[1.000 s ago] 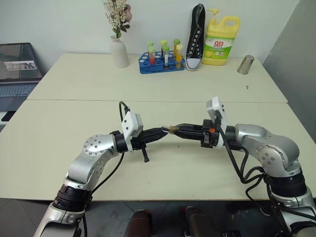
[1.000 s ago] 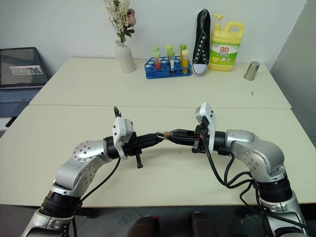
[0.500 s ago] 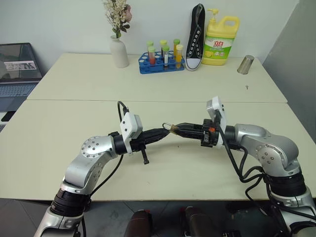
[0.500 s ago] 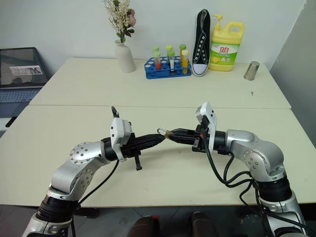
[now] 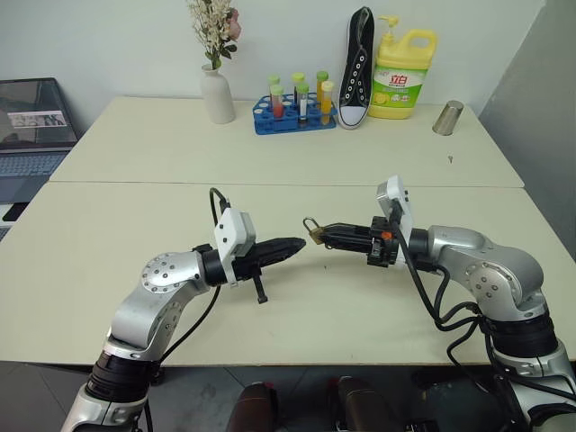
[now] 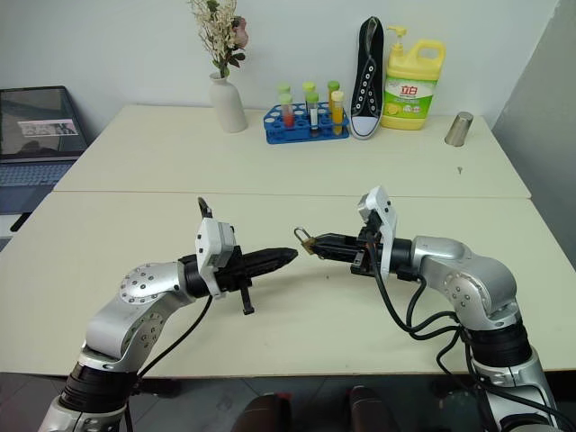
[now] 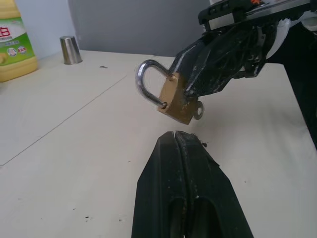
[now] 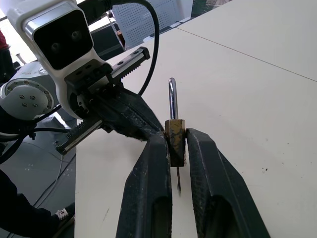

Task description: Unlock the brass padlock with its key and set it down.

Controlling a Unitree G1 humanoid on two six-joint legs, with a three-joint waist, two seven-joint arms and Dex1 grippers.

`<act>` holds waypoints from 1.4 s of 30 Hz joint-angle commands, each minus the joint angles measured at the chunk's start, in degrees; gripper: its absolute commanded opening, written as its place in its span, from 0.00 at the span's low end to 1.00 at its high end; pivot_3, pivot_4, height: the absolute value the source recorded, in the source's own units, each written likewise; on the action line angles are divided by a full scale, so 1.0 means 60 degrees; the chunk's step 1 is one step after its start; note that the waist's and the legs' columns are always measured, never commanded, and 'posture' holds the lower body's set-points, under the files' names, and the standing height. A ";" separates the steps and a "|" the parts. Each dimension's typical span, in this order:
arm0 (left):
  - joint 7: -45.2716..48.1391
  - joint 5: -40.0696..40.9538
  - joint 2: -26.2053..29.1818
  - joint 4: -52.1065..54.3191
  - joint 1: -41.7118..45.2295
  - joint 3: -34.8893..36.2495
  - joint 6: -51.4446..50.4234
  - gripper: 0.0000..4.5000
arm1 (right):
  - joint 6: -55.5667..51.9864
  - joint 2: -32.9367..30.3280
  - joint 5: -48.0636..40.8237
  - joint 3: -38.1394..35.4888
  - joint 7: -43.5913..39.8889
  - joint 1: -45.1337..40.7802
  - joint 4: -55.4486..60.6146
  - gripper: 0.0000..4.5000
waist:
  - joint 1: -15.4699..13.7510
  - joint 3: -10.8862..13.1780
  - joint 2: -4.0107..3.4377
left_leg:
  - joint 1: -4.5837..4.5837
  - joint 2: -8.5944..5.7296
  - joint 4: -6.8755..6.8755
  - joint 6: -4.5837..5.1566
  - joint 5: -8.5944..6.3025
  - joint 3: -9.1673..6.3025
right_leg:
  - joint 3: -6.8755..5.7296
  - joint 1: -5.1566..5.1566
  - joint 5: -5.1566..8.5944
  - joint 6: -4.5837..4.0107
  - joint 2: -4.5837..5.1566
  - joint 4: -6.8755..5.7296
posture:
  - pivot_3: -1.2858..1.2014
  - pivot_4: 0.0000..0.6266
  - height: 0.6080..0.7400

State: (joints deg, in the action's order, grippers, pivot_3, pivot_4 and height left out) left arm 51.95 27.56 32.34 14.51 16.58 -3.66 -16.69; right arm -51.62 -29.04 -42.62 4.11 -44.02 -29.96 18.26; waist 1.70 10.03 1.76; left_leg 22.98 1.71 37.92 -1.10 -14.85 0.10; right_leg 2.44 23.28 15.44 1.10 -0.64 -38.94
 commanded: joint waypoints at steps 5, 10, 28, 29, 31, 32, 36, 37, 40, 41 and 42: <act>0.0038 -0.0153 -0.0115 -0.0585 0.1110 0.0452 0.0331 0.00 | 0.0182 -0.0070 0.0086 0.0067 -0.0376 -0.0077 0.0244 0.03 | 0.0000 0.0001 0.0001 | 0.0001 -0.0001 0.0000 0.0000 0.0000 0.0006 | 0.0003 0.0000 0.0001 0.0001 -0.0004 0.0004 | 0.52 0.24 1.00; 0.0055 -0.0133 -0.0415 -0.0650 0.1393 0.0258 0.0220 0.00 | 0.0172 -0.0040 0.0123 0.0160 -0.0459 -0.0063 0.0299 0.03 | -0.0001 0.0001 0.0001 | 0.0003 0.0000 -0.0001 0.0000 0.0000 0.0004 | 0.0006 0.0000 0.0000 0.0000 -0.0003 0.0008 | 0.52 0.24 1.00; 0.0468 0.0106 -0.0248 0.0144 0.0808 0.0134 -0.0452 0.00 | 0.0146 -0.0048 0.0126 0.0143 -0.0426 -0.0058 0.0244 0.03 | 0.0002 0.0002 0.0001 | 0.0002 0.0001 -0.0001 0.0000 0.0000 0.0002 | 0.0004 0.0000 0.0001 0.0001 -0.0003 0.0005 | 0.52 0.24 1.00; 0.0506 0.0145 -0.0202 0.0243 0.0753 0.0149 -0.0521 0.00 | 0.0147 -0.0041 0.0129 0.0141 -0.0423 -0.0064 0.0228 0.03 | 0.0002 0.0002 0.0001 | 0.0002 0.0000 -0.0001 0.0000 0.0000 0.0002 | 0.0004 0.0000 0.0001 0.0001 -0.0003 0.0005 | 0.52 0.24 1.00; 0.0548 0.0185 -0.0158 0.0364 0.0689 0.0170 -0.0613 0.00 | 0.0149 -0.0033 0.0132 0.0140 -0.0421 -0.0072 0.0209 0.03 | 0.0002 0.0002 0.0001 | 0.0002 0.0001 -0.0001 0.0000 0.0000 0.0003 | 0.0005 0.0000 0.0001 0.0001 -0.0003 0.0005 | 0.52 0.24 1.00; 0.0567 0.0194 -0.0130 0.0410 0.0665 0.0173 -0.0634 0.00 | 0.0153 -0.0029 0.0139 0.0143 -0.0419 -0.0077 0.0197 0.03 | 0.0002 0.0002 0.0001 | 0.0002 0.0000 -0.0001 0.0000 0.0000 0.0002 | 0.0005 0.0000 0.0001 0.0001 -0.0003 0.0006 | 0.52 0.24 1.00; 0.0738 0.0462 0.0075 0.0748 0.0591 0.0197 -0.0960 0.00 | 0.0194 -0.0004 0.0207 0.0186 -0.0414 -0.0096 0.0129 0.03 | 0.0004 0.0003 0.0001 | 0.0002 0.0001 -0.0001 0.0000 0.0000 0.0002 | 0.0005 0.0000 0.0001 0.0001 -0.0003 0.0006 | 0.52 0.24 1.00; 0.0783 0.0521 0.0120 0.0811 0.0583 0.0200 -0.1031 0.00 | 0.0201 -0.0004 0.0221 0.0195 -0.0419 -0.0095 0.0122 0.03 | 0.0003 0.0003 0.0001 | 0.0002 0.0001 -0.0001 0.0000 0.0000 0.0002 | 0.0004 0.0000 0.0001 0.0001 -0.0003 0.0006 | 0.52 0.24 1.00; 0.0834 0.0669 0.0211 0.0933 0.0583 0.0220 -0.1200 0.00 | 0.0214 0.0015 0.0258 0.0206 -0.0421 -0.0095 0.0096 0.03 | 0.0003 0.0004 0.0002 | 0.0002 0.0001 -0.0001 0.0000 0.0000 0.0002 | 0.0004 0.0000 0.0001 0.0001 -0.0003 0.0006 | 0.52 0.24 1.00; 0.0897 0.0742 0.0252 0.0994 0.0581 0.0224 -0.1285 0.00 | 0.0222 0.0021 0.0274 0.0211 -0.0426 -0.0093 0.0088 0.03 | 0.0003 0.0004 0.0001 | 0.0002 0.0001 -0.0001 0.0000 0.0000 0.0002 | 0.0004 0.0000 0.0001 0.0001 -0.0003 0.0006 | 0.52 0.24 1.00; 0.0943 0.0794 0.0283 0.1036 0.0580 0.0225 -0.1344 0.00 | 0.0226 0.0026 0.0288 0.0214 -0.0433 -0.0092 0.0084 0.03 | 0.0003 0.0005 0.0001 | 0.0002 0.0000 -0.0001 0.0000 0.0000 0.0002 | 0.0005 0.0000 0.0001 0.0001 -0.0003 0.0006 | 0.52 0.24 1.00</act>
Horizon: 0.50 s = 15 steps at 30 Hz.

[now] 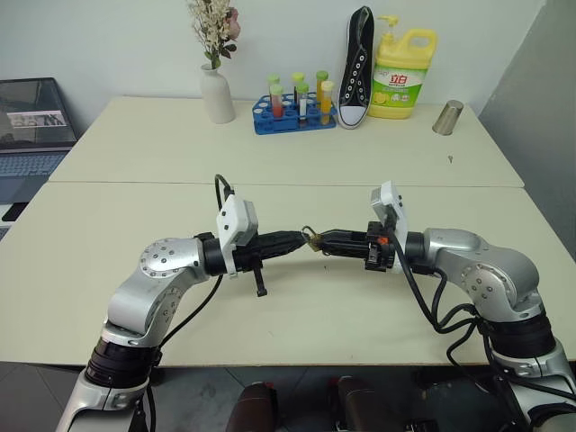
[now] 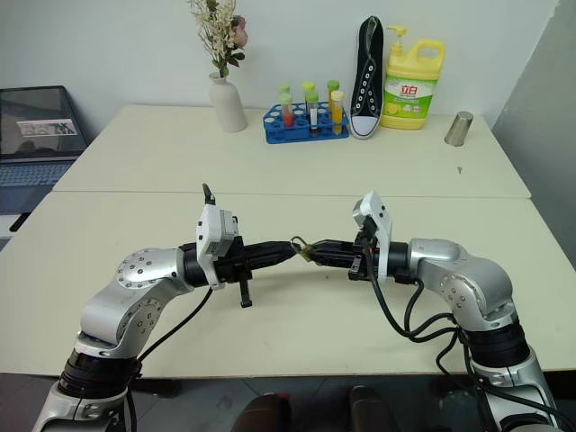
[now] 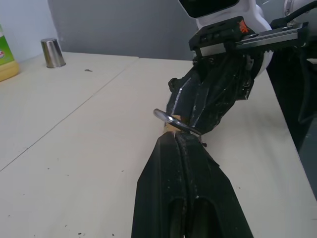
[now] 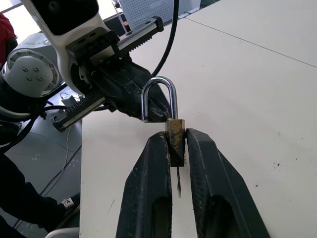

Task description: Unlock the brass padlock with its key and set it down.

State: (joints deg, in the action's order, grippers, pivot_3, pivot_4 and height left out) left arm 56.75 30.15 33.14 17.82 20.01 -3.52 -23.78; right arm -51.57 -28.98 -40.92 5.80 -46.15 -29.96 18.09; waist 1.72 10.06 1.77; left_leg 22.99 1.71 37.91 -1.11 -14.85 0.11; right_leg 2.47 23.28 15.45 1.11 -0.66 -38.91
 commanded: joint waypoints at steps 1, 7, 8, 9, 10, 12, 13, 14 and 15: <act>0.0160 0.0414 0.0176 0.0537 -0.0002 0.0213 -0.0212 0.00 | 0.0214 0.0027 0.0019 -0.0067 -0.0074 -0.0084 0.0120 0.03 | 0.0000 0.0001 0.0000 | 0.0000 0.0001 0.0000 0.0000 0.0000 -0.0001 | -0.0001 0.0000 0.0000 0.0000 0.0000 0.0000 | 0.52 0.24 1.00; 0.0006 0.1009 0.0163 0.0777 0.0155 0.0394 -0.0761 0.00 | 0.0219 0.0066 0.0095 -0.0059 -0.0101 -0.0060 0.0108 0.03 | 0.0001 0.0004 -0.0001 | 0.0000 0.0001 0.0000 0.0000 0.0000 0.0000 | 0.0000 0.0000 0.0001 0.0000 0.0000 0.0001 | 0.52 0.24 1.00; -0.0063 0.1047 0.0126 0.0766 0.0200 0.0424 -0.0792 0.00 | 0.0217 0.0070 0.0101 -0.0056 -0.0107 -0.0055 0.0116 0.03 | 0.0001 0.0004 -0.0001 | 0.0000 0.0000 0.0000 0.0000 0.0000 0.0000 | 0.0000 0.0000 0.0001 0.0000 0.0000 0.0000 | 0.52 0.24 1.00; -0.0160 0.1098 0.0072 0.0746 0.0273 0.0448 -0.0839 0.00 | 0.0208 0.0081 0.0096 -0.0055 -0.0109 -0.0051 0.0120 0.03 | 0.0001 0.0004 0.0000 | 0.0000 0.0000 0.0000 0.0000 0.0000 -0.0002 | -0.0001 0.0000 0.0001 0.0000 0.0000 0.0000 | 0.52 0.24 1.00; -0.0222 0.1133 0.0041 0.0735 0.0318 0.0460 -0.0872 0.00 | 0.0201 0.0089 0.0092 -0.0056 -0.0109 -0.0049 0.0121 0.03 | 0.0000 0.0004 0.0000 | 0.0000 0.0000 0.0000 0.0000 0.0000 -0.0002 | -0.0001 0.0000 0.0001 0.0000 0.0000 0.0000 | 0.52 0.24 1.00; -0.0244 0.1148 0.0044 0.0736 0.0347 0.0441 -0.0887 0.00 | 0.0202 0.0087 0.0101 -0.0046 -0.0122 -0.0043 0.0128 0.03 | 0.0000 0.0004 0.0000 | 0.0000 0.0000 0.0000 0.0000 0.0000 -0.0001 | -0.0001 0.0000 0.0001 0.0000 0.0000 0.0000 | 0.52 0.24 1.00; -0.0269 0.1127 0.0031 0.0718 0.0355 0.0434 -0.0860 0.00 | 0.0205 0.0082 0.0105 -0.0038 -0.0132 -0.0037 0.0134 0.03 | 0.0000 0.0004 0.0000 | 0.0000 0.0000 0.0000 0.0000 0.0000 0.0000 | 0.0000 0.0000 0.0001 0.0001 -0.0001 0.0000 | 0.52 0.24 1.00; -0.0289 0.1110 0.0017 0.0704 0.0362 0.0432 -0.0844 0.00 | 0.0207 0.0080 0.0108 -0.0033 -0.0138 -0.0032 0.0139 0.03 | 0.0000 0.0004 0.0000 | 0.0000 0.0000 0.0000 0.0000 0.0000 0.0000 | 0.0000 0.0000 0.0001 0.0000 -0.0001 0.0000 | 0.52 0.24 1.00; -0.0297 0.1042 -0.0001 0.0656 0.0372 0.0410 -0.0787 0.00 | 0.0198 0.0082 0.0099 -0.0032 -0.0143 -0.0028 0.0145 0.03 | 0.0000 0.0004 0.0000 | 0.0000 0.0000 0.0000 0.0000 0.0000 0.0000 | 0.0001 0.0000 0.0001 0.0000 -0.0001 0.0000 | 0.52 0.24 1.00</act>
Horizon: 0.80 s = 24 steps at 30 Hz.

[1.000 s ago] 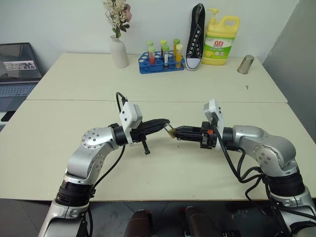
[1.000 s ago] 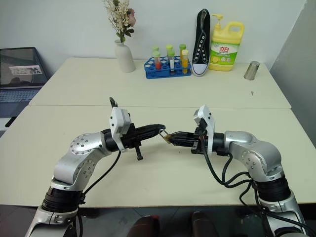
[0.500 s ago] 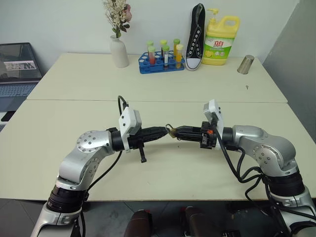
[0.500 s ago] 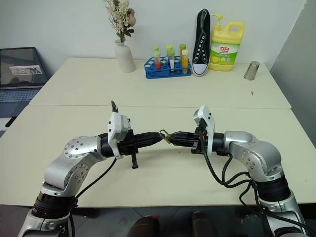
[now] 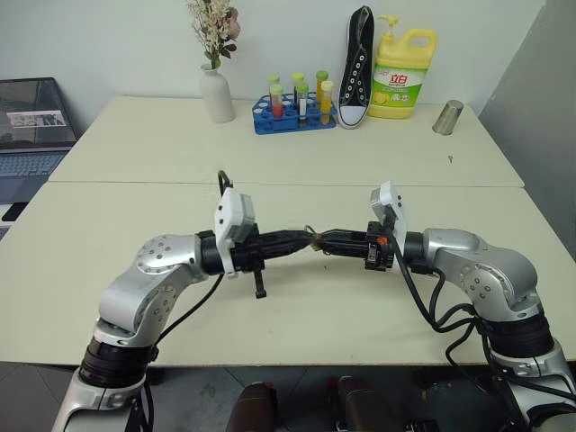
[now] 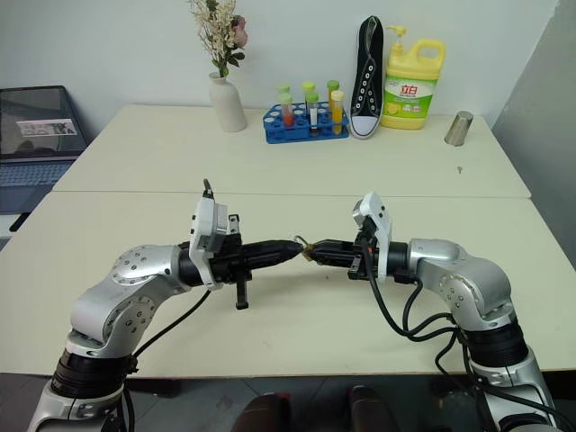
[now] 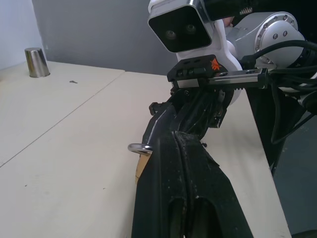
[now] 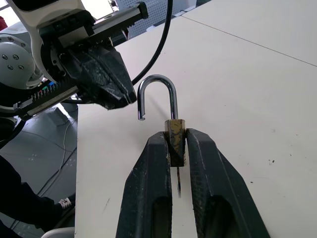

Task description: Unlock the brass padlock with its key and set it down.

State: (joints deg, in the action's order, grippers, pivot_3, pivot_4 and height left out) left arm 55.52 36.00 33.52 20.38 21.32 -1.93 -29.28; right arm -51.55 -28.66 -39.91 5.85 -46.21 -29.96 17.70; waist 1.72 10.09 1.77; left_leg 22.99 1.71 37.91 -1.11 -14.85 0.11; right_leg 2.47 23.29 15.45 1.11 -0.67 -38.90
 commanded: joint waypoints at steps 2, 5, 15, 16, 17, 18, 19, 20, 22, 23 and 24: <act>-0.0068 -0.0012 -0.0075 0.0177 0.0158 0.0105 0.0194 0.00 | 0.0187 0.0028 -0.0076 -0.0034 -0.0143 -0.0023 0.0217 0.03 | 0.0000 0.0000 0.0000 | 0.0000 0.0000 0.0000 0.0000 0.0000 0.0000 | 0.0000 0.0000 0.0000 0.0000 0.0000 0.0000 | 0.52 0.24 1.00; -0.0041 0.0056 -0.0091 0.0206 0.0163 0.0105 0.0142 0.00 | 0.0178 0.0024 -0.0081 -0.0035 -0.0146 -0.0019 0.0223 0.03 | -0.0001 0.0000 0.0000 | 0.0000 0.0000 0.0000 0.0000 0.0000 0.0000 | -0.0001 0.0000 0.0000 0.0000 0.0000 0.0000 | 0.52 0.24 1.00; 0.0017 0.0663 0.0317 -0.0390 0.0408 0.0911 -0.0482 0.00 | 0.0137 0.0008 -0.0124 -0.0067 -0.0133 0.0017 0.0271 0.03 | 0.0002 0.0001 0.0000 | 0.0000 0.0000 0.0001 0.0000 0.0000 -0.0002 | -0.0003 0.0000 0.0000 0.0000 -0.0001 0.0000 | 0.52 0.24 1.00; 0.0130 0.0524 0.0402 -0.0447 0.0373 0.0877 -0.0394 0.00 | 0.0139 0.0003 -0.0121 -0.0063 -0.0138 0.0016 0.0271 0.03 | 0.0003 0.0001 0.0000 | -0.0001 0.0000 0.0001 0.0000 0.0000 -0.0001 | -0.0002 0.0000 0.0000 0.0000 -0.0001 0.0000 | 0.52 0.24 1.00; 0.0453 0.0152 0.0635 -0.0504 0.0233 0.0684 -0.0064 0.00 | 0.0138 0.0000 -0.0122 -0.0056 -0.0145 0.0011 0.0272 0.03 | 0.0004 0.0002 -0.0001 | -0.0001 0.0000 0.0000 0.0000 0.0000 0.0001 | -0.0001 0.0000 0.0000 0.0000 -0.0001 0.0000 | 0.52 0.24 1.00; 0.0682 -0.0107 0.0797 -0.0543 0.0134 0.0543 0.0178 0.00 | 0.0136 -0.0002 -0.0122 -0.0052 -0.0149 0.0008 0.0273 0.03 | 0.0006 0.0003 -0.0002 | 0.0000 -0.0001 -0.0001 0.0000 0.0000 0.0002 | 0.0000 0.0003 0.0000 0.0000 -0.0001 0.0000 | 0.52 0.24 1.00; 0.0854 -0.0290 0.0902 -0.0529 0.0050 0.0409 0.0353 0.00 | 0.0136 -0.0002 -0.0121 -0.0047 -0.0150 0.0005 0.0274 0.03 | 0.0006 0.0004 -0.0003 | 0.0000 -0.0001 -0.0004 0.0000 0.0000 0.0003 | 0.0001 0.0003 0.0001 -0.0002 -0.0001 0.0001 | 0.52 0.24 1.00; 0.1042 -0.0495 0.1000 -0.0507 -0.0037 0.0251 0.0581 0.00 | 0.0139 -0.0003 -0.0116 -0.0040 -0.0153 0.0004 0.0275 0.03 | 0.0006 0.0005 -0.0004 | -0.0001 -0.0001 -0.0006 0.0000 0.0000 0.0004 | 0.0001 0.0003 0.0002 -0.0003 -0.0001 0.0002 | 0.52 0.24 1.00; 0.1272 -0.0692 0.1065 -0.0434 -0.0160 0.0024 0.0817 0.00 | 0.0148 -0.0006 -0.0110 -0.0032 -0.0162 0.0008 0.0274 0.03 | 0.0001 0.0008 -0.0004 | 0.0000 0.0000 -0.0007 0.0000 0.0000 0.0004 | 0.0001 0.0004 0.0003 -0.0006 0.0000 0.0003 | 0.52 0.24 1.00; 0.1358 -0.0749 0.1071 -0.0397 -0.0212 -0.0063 0.0880 0.00 | 0.0152 -0.0007 -0.0109 -0.0031 -0.0168 0.0010 0.0272 0.03 | 0.0002 0.0008 -0.0004 | 0.0001 0.0000 -0.0006 -0.0001 0.0000 0.0003 | 0.0000 0.0004 0.0003 -0.0006 0.0001 0.0003 | 0.52 0.24 1.00; 0.1335 -0.0735 0.0987 -0.0337 -0.0234 -0.0124 0.0876 0.00 | 0.0147 -0.0007 -0.0113 -0.0030 -0.0169 0.0012 0.0276 0.03 | 0.0001 0.0008 -0.0004 | 0.0001 0.0000 -0.0005 0.0000 0.0000 0.0003 | 0.0000 0.0004 0.0003 -0.0006 0.0001 0.0004 | 0.52 0.24 1.00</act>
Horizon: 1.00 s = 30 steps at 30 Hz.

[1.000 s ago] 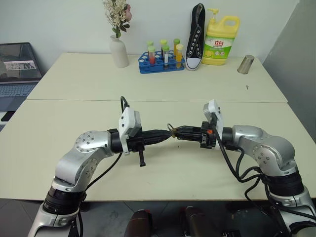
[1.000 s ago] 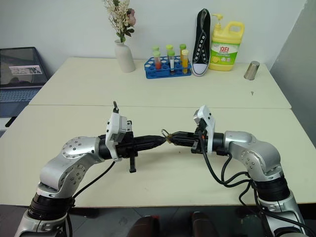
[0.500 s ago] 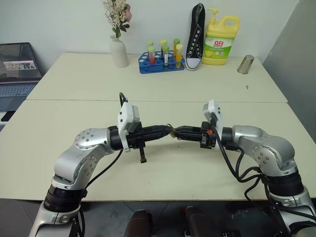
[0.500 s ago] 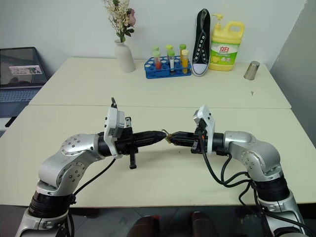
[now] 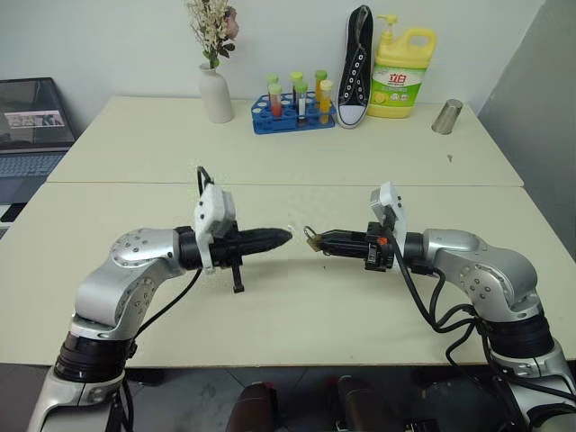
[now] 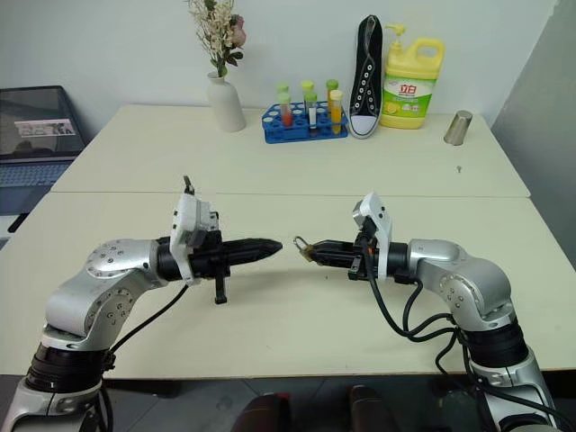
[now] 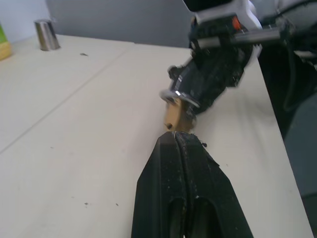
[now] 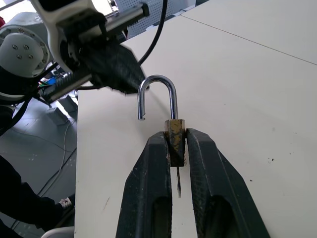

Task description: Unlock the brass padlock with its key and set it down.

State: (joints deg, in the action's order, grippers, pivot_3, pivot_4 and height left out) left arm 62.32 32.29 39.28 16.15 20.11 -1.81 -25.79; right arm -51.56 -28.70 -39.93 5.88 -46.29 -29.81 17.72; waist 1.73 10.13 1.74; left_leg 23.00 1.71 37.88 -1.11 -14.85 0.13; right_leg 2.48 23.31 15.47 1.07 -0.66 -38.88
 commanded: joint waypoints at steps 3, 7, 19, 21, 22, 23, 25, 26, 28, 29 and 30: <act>0.0040 -0.0071 -0.0303 0.0444 0.0060 -0.0283 0.0257 0.00 | 0.0137 -0.0008 -0.0112 -0.0034 -0.0159 -0.0012 0.0282 0.03 | -0.0004 0.0001 0.0000 | 0.0000 0.0000 0.0001 0.0000 0.0000 -0.0001 | -0.0001 0.0000 0.0000 0.0000 0.0001 0.0000 | 0.52 0.24 1.00; -0.0025 0.0066 -0.0542 0.0467 0.0194 -0.0272 0.0086 0.00 | 0.0100 -0.0012 -0.0139 -0.0039 -0.0148 -0.0004 0.0321 0.03 | -0.0003 0.0001 0.0000 | 0.0000 0.0000 0.0001 0.0000 0.0000 0.0001 | 0.0001 0.0000 0.0000 0.0001 0.0001 -0.0001 | 0.52 0.24 1.00; -0.0544 0.1498 -0.0832 0.0745 0.0721 0.0213 -0.1216 0.00 | 0.0012 -0.0038 -0.0164 -0.0003 -0.0108 0.0097 0.0466 0.03 | 0.0002 0.0002 0.0001 | 0.0000 0.0002 0.0001 0.0000 0.0000 -0.0004 | -0.0002 0.0000 0.0000 0.0001 -0.0002 -0.0002 | 0.52 0.24 1.00; -0.0598 0.1491 -0.0836 0.0742 0.0753 0.0189 -0.1235 0.00 | 0.0003 -0.0036 -0.0170 -0.0001 -0.0111 0.0095 0.0470 0.03 | 0.0001 0.0002 0.0002 | 0.0000 0.0001 0.0001 0.0000 0.0000 -0.0003 | -0.0001 0.0000 0.0000 0.0001 -0.0002 -0.0002 | 0.52 0.24 1.00; -0.0606 0.1454 -0.0836 0.0731 0.0755 0.0155 -0.1212 0.00 | 0.0004 -0.0035 -0.0169 0.0001 -0.0113 0.0095 0.0470 0.03 | 0.0001 0.0002 0.0001 | 0.0000 0.0000 0.0002 0.0000 0.0000 -0.0003 | -0.0001 0.0000 0.0000 0.0001 -0.0002 -0.0002 | 0.52 0.24 1.00; -0.0586 0.1368 -0.0830 0.0709 0.0734 0.0096 -0.1147 0.00 | 0.0003 -0.0034 -0.0172 0.0003 -0.0116 0.0098 0.0472 0.03 | 0.0001 0.0002 0.0001 | 0.0000 0.0000 0.0002 0.0000 0.0000 -0.0003 | -0.0001 0.0000 0.0000 0.0001 -0.0002 -0.0002 | 0.52 0.24 1.00; -0.0524 0.1112 -0.0818 0.0643 0.0688 -0.0055 -0.0953 0.00 | 0.0003 -0.0030 -0.0177 0.0004 -0.0120 0.0086 0.0466 0.03 | 0.0000 0.0002 0.0001 | 0.0000 0.0000 0.0001 0.0000 0.0000 -0.0003 | -0.0001 0.0000 0.0000 0.0001 -0.0003 -0.0002 | 0.52 0.24 1.00; -0.0542 0.1073 -0.0857 0.0613 0.0697 -0.0078 -0.0928 0.00 | 0.0000 -0.0029 -0.0180 0.0001 -0.0120 0.0077 0.0454 0.03 | -0.0001 0.0002 0.0001 | 0.0000 0.0001 0.0001 0.0000 0.0000 -0.0003 | -0.0001 0.0000 0.0000 0.0001 -0.0003 -0.0002 | 0.52 0.24 1.00; -0.0615 0.1137 -0.0956 0.0590 0.0761 -0.0031 -0.0979 0.00 | 0.0001 -0.0035 -0.0181 -0.0003 -0.0122 0.0076 0.0448 0.03 | -0.0001 0.0002 0.0001 | 0.0000 0.0000 0.0002 0.0000 0.0000 -0.0003 | -0.0001 0.0000 0.0000 0.0001 -0.0003 -0.0002 | 0.52 0.24 1.00; -0.0638 0.1149 -0.0988 0.0583 0.0781 -0.0009 -0.0990 0.00 | -0.0003 -0.0034 -0.0185 -0.0006 -0.0116 0.0079 0.0449 0.03 | -0.0001 0.0002 0.0001 | 0.0000 0.0000 0.0001 0.0000 0.0000 -0.0002 | 0.0000 0.0000 0.0000 0.0001 -0.0002 -0.0002 | 0.52 0.24 1.00; -0.0753 0.1307 -0.1062 0.0547 0.0826 0.0118 -0.1129 0.00 | -0.0004 -0.0036 -0.0187 -0.0010 -0.0114 0.0083 0.0455 0.03 | -0.0001 0.0002 0.0002 | 0.0000 0.0000 0.0001 0.0000 0.0000 -0.0002 | 0.0000 0.0000 0.0000 0.0001 -0.0002 -0.0002 | 0.52 0.24 1.00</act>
State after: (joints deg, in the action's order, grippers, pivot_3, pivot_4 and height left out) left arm 58.65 39.04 33.34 18.09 23.65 -2.22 -32.48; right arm -51.88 -28.76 -40.01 6.29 -46.29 -29.17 18.37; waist 1.73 10.14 1.75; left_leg 23.00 1.71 37.89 -1.11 -14.85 0.11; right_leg 2.48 23.31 15.47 1.08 -0.67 -38.89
